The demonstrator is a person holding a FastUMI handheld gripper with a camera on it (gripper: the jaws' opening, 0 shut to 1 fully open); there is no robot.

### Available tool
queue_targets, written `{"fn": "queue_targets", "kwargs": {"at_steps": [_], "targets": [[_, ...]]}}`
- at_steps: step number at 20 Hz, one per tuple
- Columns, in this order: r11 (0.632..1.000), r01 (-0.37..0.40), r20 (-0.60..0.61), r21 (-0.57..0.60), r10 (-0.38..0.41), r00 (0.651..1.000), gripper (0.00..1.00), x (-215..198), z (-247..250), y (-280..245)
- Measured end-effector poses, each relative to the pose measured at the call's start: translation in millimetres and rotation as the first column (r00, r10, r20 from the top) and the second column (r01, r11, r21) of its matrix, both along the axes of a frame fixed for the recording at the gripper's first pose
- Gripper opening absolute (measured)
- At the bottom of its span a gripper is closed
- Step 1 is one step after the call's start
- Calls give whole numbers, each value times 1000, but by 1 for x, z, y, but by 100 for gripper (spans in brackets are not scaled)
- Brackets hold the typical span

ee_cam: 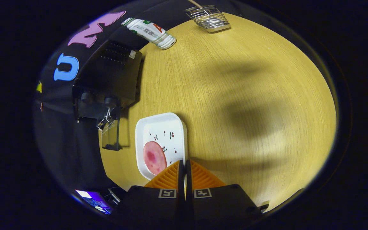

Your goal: Open the toaster oven, put the food inside, and close the toaster oven door.

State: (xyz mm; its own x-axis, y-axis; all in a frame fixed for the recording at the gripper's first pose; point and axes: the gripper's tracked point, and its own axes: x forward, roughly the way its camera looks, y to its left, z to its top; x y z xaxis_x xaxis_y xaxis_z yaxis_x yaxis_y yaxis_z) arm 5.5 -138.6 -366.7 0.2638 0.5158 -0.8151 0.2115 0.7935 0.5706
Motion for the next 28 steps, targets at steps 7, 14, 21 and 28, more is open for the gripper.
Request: {"fn": "queue_targets", "kwargs": {"at_steps": [7,14,21,28], "targets": [[968,217,-27,126,-216,976,5,-11,31,5],[946,279,18,165,-285,958,5,-28,79,43],[924,302,51,234,-322,945,5,-46,119,105],[923,297,37,245,-315,948,5,-42,114,183]]}}
